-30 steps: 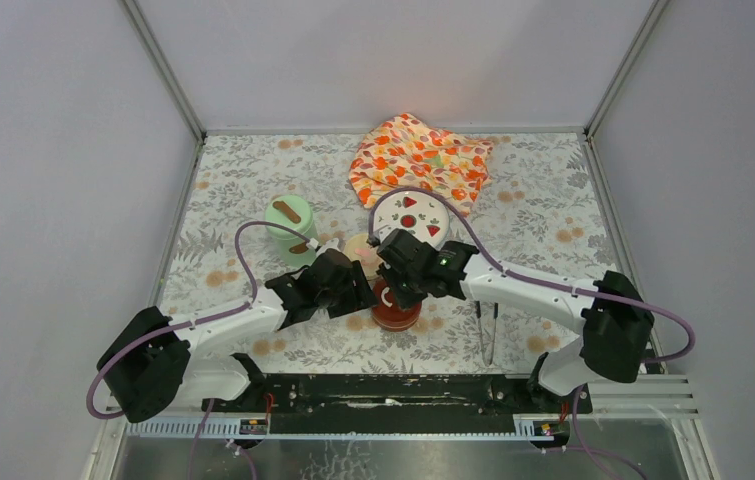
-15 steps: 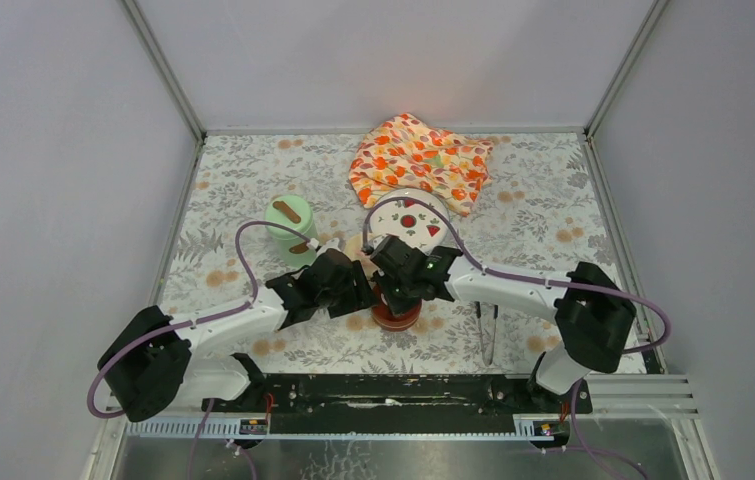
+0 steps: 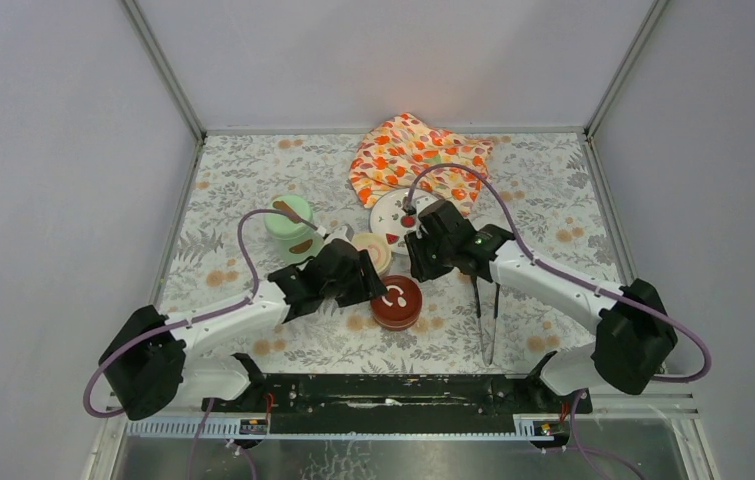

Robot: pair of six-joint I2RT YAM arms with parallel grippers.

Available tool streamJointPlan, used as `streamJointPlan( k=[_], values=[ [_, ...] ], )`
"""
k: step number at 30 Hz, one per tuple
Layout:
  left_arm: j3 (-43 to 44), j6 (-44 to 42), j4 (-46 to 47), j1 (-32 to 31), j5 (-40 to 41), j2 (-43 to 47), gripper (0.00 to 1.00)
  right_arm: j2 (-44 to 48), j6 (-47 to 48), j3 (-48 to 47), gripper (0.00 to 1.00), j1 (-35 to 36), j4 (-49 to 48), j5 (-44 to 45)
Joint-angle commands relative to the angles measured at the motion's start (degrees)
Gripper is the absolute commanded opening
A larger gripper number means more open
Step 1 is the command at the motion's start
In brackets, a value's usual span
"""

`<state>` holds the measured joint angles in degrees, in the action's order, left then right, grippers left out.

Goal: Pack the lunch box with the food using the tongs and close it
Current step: Screw the box lid onto the packing box.

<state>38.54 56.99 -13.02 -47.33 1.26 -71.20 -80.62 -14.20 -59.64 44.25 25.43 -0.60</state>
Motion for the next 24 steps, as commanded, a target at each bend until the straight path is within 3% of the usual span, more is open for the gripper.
streamJointPlan(
  k=[1, 10, 15, 19, 24],
  values=[
    [2.58, -1.92, -2.46, -0.69, 1.91, -1.89, 0.60, -3.50, 3.43, 0.49, 0.39, -1.16, -4.26, -4.12],
    [3.79, -3.10, -2.58, -1.18, 1.23, -6.67, 0.51, -8.35, 3.76, 2.29, 0.35, -1.88, -7.08, -6.43],
    [4.49, -3.77, -2.38, -1.26, 1.58, -8.69, 0.43, -8.23, 2.89, 3.72, 0.22, -1.88, -5.69, -7.66],
    [5.20, -5.49, -2.68, -1.27, 4.55, -9.79, 0.31, -5.47, -1.81, 6.37, 0.15, -0.96, -4.52, -7.98],
    [7.32, -8.32, -2.69, -1.21, 8.66, -12.19, 0.28, -1.24, -9.35, 10.60, 0.13, 5.12, -2.14, -1.39]
  ],
)
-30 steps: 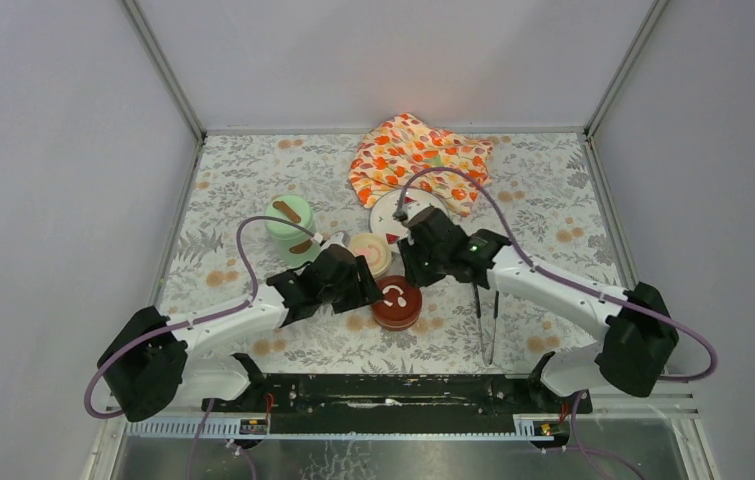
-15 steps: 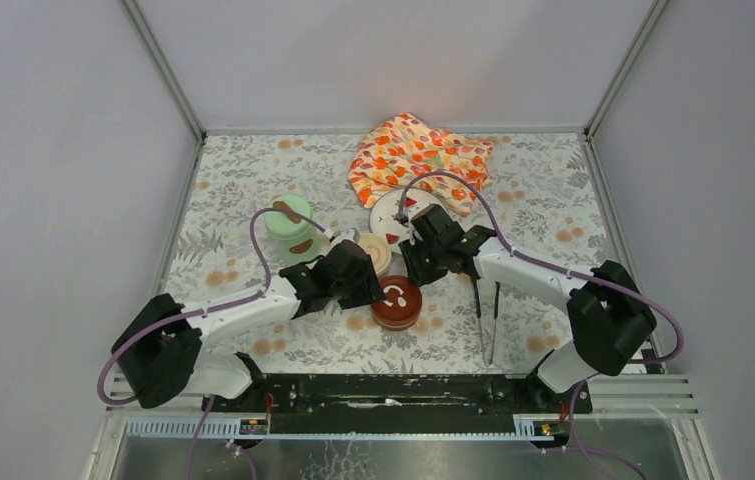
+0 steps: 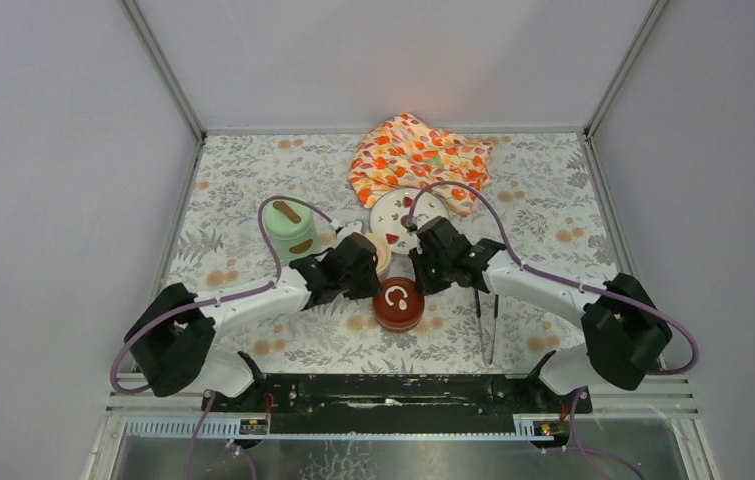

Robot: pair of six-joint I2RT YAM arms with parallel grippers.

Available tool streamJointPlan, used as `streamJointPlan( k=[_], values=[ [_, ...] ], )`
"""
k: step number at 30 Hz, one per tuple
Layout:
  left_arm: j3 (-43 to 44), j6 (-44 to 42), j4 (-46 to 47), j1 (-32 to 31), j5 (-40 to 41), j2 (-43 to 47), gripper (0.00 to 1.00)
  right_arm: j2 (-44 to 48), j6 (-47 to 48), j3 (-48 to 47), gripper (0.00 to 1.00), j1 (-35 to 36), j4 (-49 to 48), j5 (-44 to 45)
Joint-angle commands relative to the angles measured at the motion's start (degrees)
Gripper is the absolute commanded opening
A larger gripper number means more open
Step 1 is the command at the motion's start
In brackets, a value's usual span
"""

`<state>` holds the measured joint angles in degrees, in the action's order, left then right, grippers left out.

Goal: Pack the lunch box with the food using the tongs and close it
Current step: Screw the box lid onto the packing box.

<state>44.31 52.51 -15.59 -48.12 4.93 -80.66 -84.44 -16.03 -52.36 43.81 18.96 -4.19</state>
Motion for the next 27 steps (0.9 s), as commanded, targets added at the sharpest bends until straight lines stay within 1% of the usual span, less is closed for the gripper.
streamJointPlan(
  k=[1, 4, 7, 10, 13, 16, 19, 22, 25, 27],
  values=[
    [1.83, -4.42, 0.21, -0.40, 5.82, -3.12, 0.27, 3.30, -9.51, 4.17, 0.13, 7.13, 4.45, 3.23],
    [2.96, -5.94, 0.06, -0.38, 7.93, -4.08, 0.27, 5.67, -15.06, 6.96, 0.13, 10.91, 4.36, 6.01],
    [3.28, -6.77, -0.05, -0.39, 8.35, -2.95, 0.31, 9.53, -18.12, 9.35, 0.19, 12.16, 3.26, 5.84],
    [2.90, -7.07, -0.58, -0.38, 8.11, -0.12, 0.38, 13.15, -17.46, 9.49, 0.25, 12.16, 2.97, 5.78],
    [2.30, -6.50, -2.55, -0.51, 8.17, 3.71, 0.47, 14.52, -14.03, 7.96, 0.30, 11.39, 2.96, 7.82],
    [1.34, -5.14, -4.58, -0.88, 7.39, 7.48, 0.53, 13.16, -9.06, 5.54, 0.31, 8.48, 2.60, 7.51],
    [0.08, -3.12, -6.21, -1.46, 5.24, 9.80, 0.57, 10.80, -5.27, 3.26, 0.33, 5.52, 0.73, 5.38],
    [-1.92, -0.61, -6.59, -1.87, 2.84, 10.47, 0.58, 7.74, -1.77, 0.70, 0.37, 4.06, -1.57, 4.42],
    [-3.65, 1.31, -5.82, -2.15, 1.29, 9.90, 0.58, 3.92, 0.67, -1.51, 0.37, 2.90, -2.88, 4.35],
    [-4.41, 1.91, -4.82, -2.31, 0.28, 9.38, 0.58, 1.67, 1.78, -2.50, 0.37, 2.17, -3.63, 1.75]
  ],
)
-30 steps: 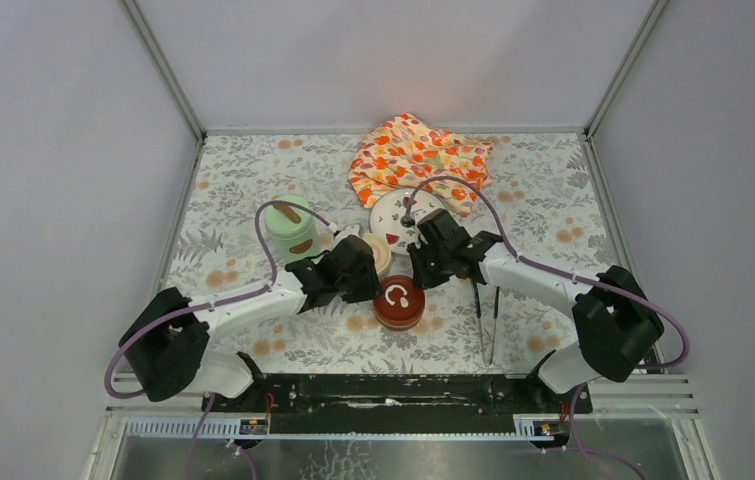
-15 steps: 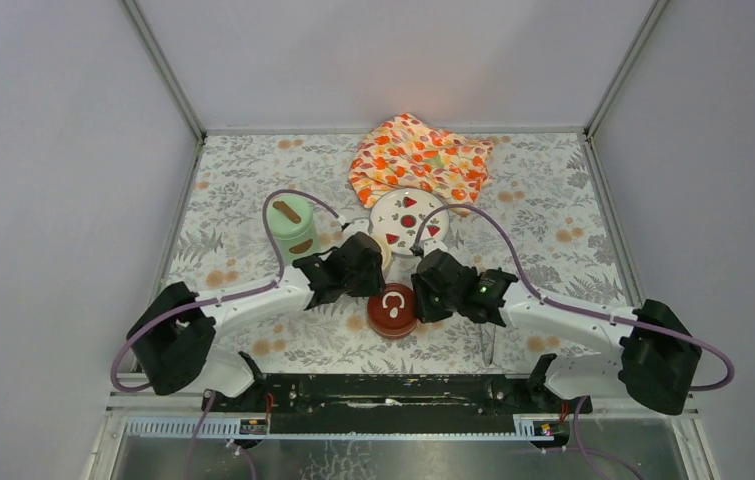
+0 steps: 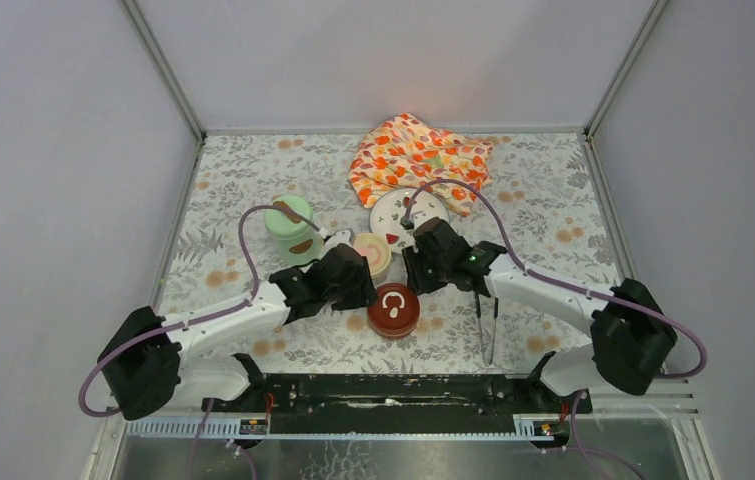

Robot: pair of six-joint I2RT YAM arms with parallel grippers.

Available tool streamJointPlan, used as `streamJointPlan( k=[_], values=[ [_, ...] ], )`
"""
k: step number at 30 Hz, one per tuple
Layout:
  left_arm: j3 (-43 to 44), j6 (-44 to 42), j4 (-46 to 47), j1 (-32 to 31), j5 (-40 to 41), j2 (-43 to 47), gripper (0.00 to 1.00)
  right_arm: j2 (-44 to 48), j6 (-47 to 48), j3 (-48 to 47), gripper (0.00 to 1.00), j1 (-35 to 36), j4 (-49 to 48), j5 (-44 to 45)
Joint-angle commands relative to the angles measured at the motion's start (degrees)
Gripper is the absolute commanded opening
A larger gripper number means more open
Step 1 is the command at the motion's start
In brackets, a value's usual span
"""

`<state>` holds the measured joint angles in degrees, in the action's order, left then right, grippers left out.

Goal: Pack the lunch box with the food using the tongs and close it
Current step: Screw the box lid onto the packing box.

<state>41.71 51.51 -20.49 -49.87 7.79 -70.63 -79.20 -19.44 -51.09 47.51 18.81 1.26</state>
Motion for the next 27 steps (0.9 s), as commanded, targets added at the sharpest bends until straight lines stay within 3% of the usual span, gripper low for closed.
streamJointPlan(
  k=[1, 9, 17, 27],
  values=[
    [-1.91, 3.10, 0.36, -0.69, -2.86, -0.91, 0.58, -4.67, 5.56, -4.21, 0.37, -1.70, -3.85, -4.09],
    [-2.10, 3.35, 0.74, -1.26, -3.77, -4.17, 0.53, -9.20, 6.36, -4.54, 0.33, -1.78, -3.82, -7.82],
    [-0.97, 1.37, 2.11, -1.24, -1.87, -8.12, 0.25, -5.49, 4.06, 0.30, 0.16, -1.67, -1.16, -8.15],
    [2.46, -4.95, 7.89, -1.21, 6.85, -11.30, 0.21, 4.75, -10.21, 10.05, 0.15, 6.27, 0.80, 3.25]
  ],
)
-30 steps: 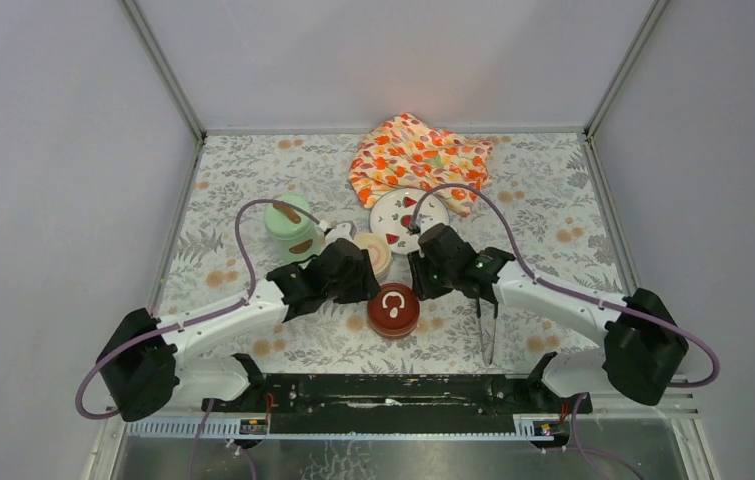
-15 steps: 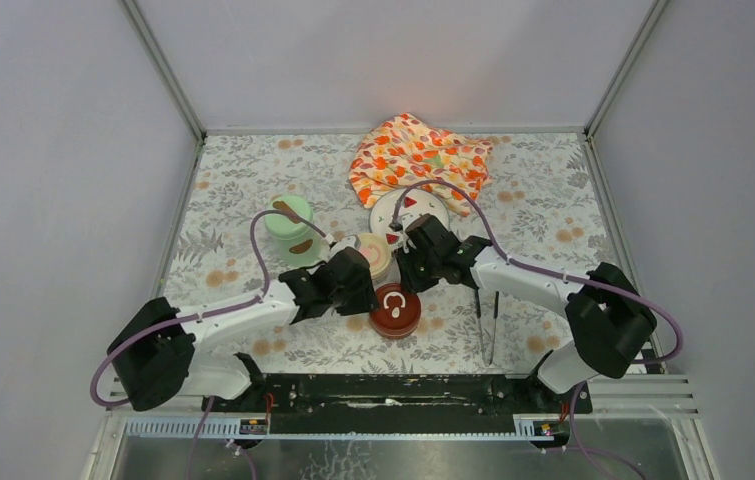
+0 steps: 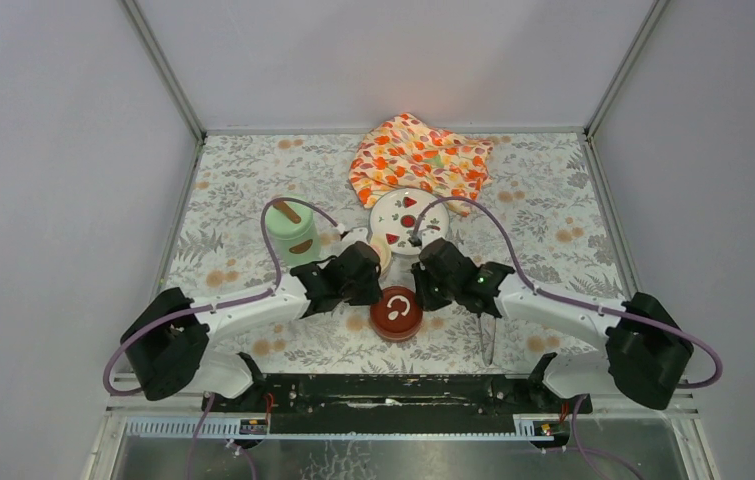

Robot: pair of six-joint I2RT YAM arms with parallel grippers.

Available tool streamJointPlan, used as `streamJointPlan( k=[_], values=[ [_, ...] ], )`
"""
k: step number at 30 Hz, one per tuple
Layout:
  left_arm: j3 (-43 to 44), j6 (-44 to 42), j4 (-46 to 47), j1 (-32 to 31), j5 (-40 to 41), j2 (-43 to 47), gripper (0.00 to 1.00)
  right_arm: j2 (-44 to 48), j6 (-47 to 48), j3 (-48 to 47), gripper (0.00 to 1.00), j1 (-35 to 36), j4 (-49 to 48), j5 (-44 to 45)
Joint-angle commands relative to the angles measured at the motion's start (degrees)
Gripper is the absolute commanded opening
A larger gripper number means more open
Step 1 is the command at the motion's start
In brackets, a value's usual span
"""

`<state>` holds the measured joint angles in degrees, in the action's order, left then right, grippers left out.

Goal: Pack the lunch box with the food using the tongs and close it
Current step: Screw the box lid onto the packing box.

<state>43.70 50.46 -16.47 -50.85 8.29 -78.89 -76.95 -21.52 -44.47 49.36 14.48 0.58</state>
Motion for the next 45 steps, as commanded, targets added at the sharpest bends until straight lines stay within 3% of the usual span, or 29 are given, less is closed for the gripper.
streamJointPlan(
  k=[1, 7, 9, 12, 23, 33, 40, 45],
  values=[
    [0.50, -4.74, 4.76, -0.25, 6.90, -3.22, 0.21, 3.57, -9.73, 4.11, 0.16, 5.21, 5.23, 4.69],
    [0.94, -7.69, 6.50, -0.30, 7.34, -2.16, 0.30, 10.09, -12.48, 6.74, 0.27, 6.97, 4.78, 2.72],
    [0.42, -7.67, 5.76, -0.28, 7.17, -0.47, 0.37, 11.33, -10.76, 6.24, 0.33, 6.47, 5.13, 3.58],
    [-0.46, -6.21, 3.13, -0.26, 7.14, 3.26, 0.51, 11.52, -6.46, 3.48, 0.33, 2.93, 6.54, 2.85],
    [-4.38, 3.78, -5.07, -2.90, 0.64, 10.75, 0.61, 1.53, 6.78, -5.26, 0.37, -3.47, 0.16, -3.57],
    [-5.32, 6.51, -3.02, -4.02, -2.32, 6.60, 0.58, -7.05, 9.81, -8.12, 0.33, -3.92, -2.37, -7.15],
    [-3.51, 5.17, -2.26, -4.08, -1.84, 1.73, 0.29, -4.81, 8.04, -4.01, 0.21, -3.92, -1.10, -9.88],
    [-0.66, 2.47, -1.98, -3.99, 1.37, -1.86, 0.20, 0.47, 3.21, 1.30, 0.15, -3.03, -1.45, -10.62]
  ],
)
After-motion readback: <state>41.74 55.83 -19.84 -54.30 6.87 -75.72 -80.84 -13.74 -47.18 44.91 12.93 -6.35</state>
